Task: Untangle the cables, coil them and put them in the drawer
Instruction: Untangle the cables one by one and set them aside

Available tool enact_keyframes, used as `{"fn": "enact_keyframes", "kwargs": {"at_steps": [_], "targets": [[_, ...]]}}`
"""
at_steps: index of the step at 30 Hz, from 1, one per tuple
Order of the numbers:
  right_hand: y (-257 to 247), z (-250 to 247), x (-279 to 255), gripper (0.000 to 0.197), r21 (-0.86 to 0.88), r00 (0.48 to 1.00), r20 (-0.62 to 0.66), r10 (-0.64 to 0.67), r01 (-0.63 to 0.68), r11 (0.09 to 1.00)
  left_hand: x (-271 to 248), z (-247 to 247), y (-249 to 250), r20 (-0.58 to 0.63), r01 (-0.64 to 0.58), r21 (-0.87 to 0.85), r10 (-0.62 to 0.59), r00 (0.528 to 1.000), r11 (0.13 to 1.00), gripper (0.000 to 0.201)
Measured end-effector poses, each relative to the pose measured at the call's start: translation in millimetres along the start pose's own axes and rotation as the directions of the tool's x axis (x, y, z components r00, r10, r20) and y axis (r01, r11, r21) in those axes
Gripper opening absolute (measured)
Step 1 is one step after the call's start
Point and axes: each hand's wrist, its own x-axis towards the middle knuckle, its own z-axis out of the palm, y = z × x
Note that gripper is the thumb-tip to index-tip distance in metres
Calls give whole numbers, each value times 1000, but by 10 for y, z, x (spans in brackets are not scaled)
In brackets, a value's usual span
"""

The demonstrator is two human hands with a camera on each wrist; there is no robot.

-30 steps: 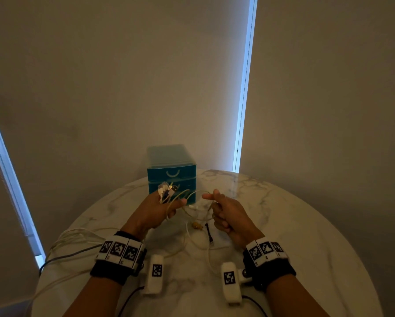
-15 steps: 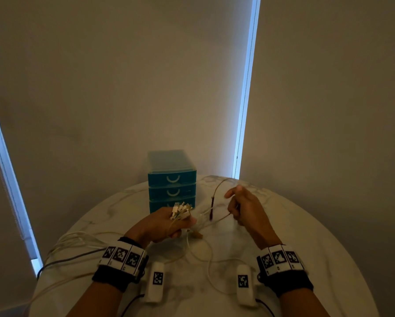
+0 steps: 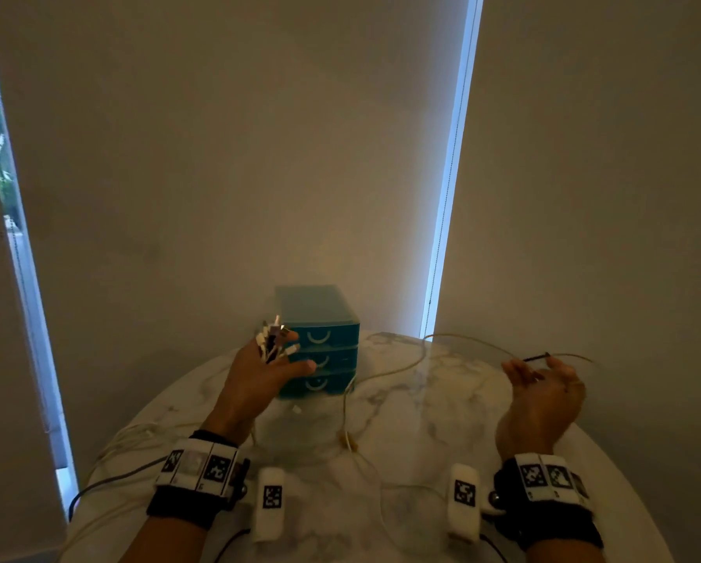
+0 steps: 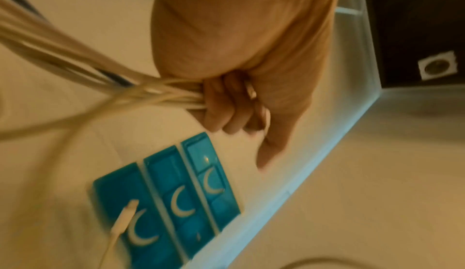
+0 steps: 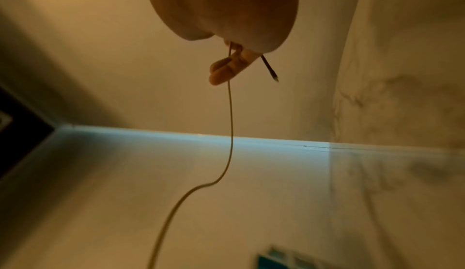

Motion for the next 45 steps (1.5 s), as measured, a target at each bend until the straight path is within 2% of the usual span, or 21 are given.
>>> {"fn": "enact_keyframes", "kwargs": {"at_steps": [1, 3, 7, 9, 11, 12, 13, 14, 15, 16, 17, 18, 21, 23, 25, 26, 28, 31, 34, 40, 45], "targets": [[-60, 9, 51, 19, 45, 998, -56, -22, 25, 999, 29, -71, 28, -120, -41, -45, 35, 992, 998, 29], [-143, 65, 90, 20, 139, 989, -146, -36, 56, 989, 84, -203, 94, -392, -135, -165, 60, 918, 977, 14], [-178, 531, 70, 22, 298, 978, -209, 28, 36, 954, 80, -387, 231, -755, -410, -290, 56, 654, 865, 18], [-135, 1004, -133, 23, 374, 988, -142, 66, -8, 927, 49, -411, 294, -820, -512, -273, 82, 567, 815, 26], [-82, 1545, -604, 19, 333, 980, 121, 155, -187, 924, 4, -395, 356, -861, -574, -182, 153, 485, 798, 33], [-70, 1783, -902, 13, 198, 900, 370, 230, -319, 927, -20, -369, 394, -868, -593, -116, 209, 451, 797, 33], [-63, 1966, -1179, 7, -10, 717, 614, 330, -411, 911, -39, -346, 423, -860, -603, -46, 275, 429, 797, 27], [-70, 2083, -1404, 5, -226, 490, 757, 432, -424, 877, -62, -327, 443, -845, -607, 6, 329, 423, 795, 17], [-78, 2133, -1525, 11, -394, 309, 799, 516, -380, 837, -86, -307, 468, -834, -598, 46, 360, 418, 800, 13], [-80, 2139, -1570, 17, -488, 197, 802, 563, -326, 809, -82, -300, 455, -831, -588, 72, 374, 412, 806, 16], [-62, 2099, -1547, 25, -528, 152, 800, 580, -280, 802, -71, -299, 430, -825, -581, 83, 383, 416, 809, 24], [-33, 2024, -1488, 28, -542, 153, 802, 578, -221, 811, -49, -302, 405, -818, -569, 91, 387, 425, 817, 29], [173, 1634, -1305, 22, -613, 286, 774, 565, 115, 781, 0, -289, 347, -776, -468, 86, 353, 522, 880, 25], [408, 1349, -1224, 16, -702, 331, 711, 621, 388, 597, 28, -276, 278, -740, -374, 59, 292, 606, 926, 17], [665, 1115, -1080, 18, -668, 356, 679, 642, 663, 339, 35, -247, 208, -683, -264, 64, 235, 691, 962, 11], [753, 1031, -1005, 23, -642, 392, 671, 630, 732, 229, 38, -226, 166, -644, -213, 93, 222, 732, 973, 13], [834, 924, -906, 34, -684, 454, 628, 633, 709, 170, 48, -183, 86, -554, -141, 160, 207, 806, 977, 15], [876, 822, -947, 29, -797, 408, 565, 717, 494, 347, 53, -140, -47, -370, -64, 260, 161, 915, 964, 25], [921, 762, -980, 21, -751, 431, 658, 617, 430, 501, 36, -121, -130, -196, 21, 245, 29, 980, 969, 39], [724, 656, -1166, 24, -610, 462, 771, 437, 343, 714, -53, -62, -9, -68, 160, 280, -146, 987, 947, 56], [676, 413, -1281, 25, -508, 426, 831, 359, 316, 801, -16, -108, -42, 36, 198, 107, -203, 979, 974, 71]]}}
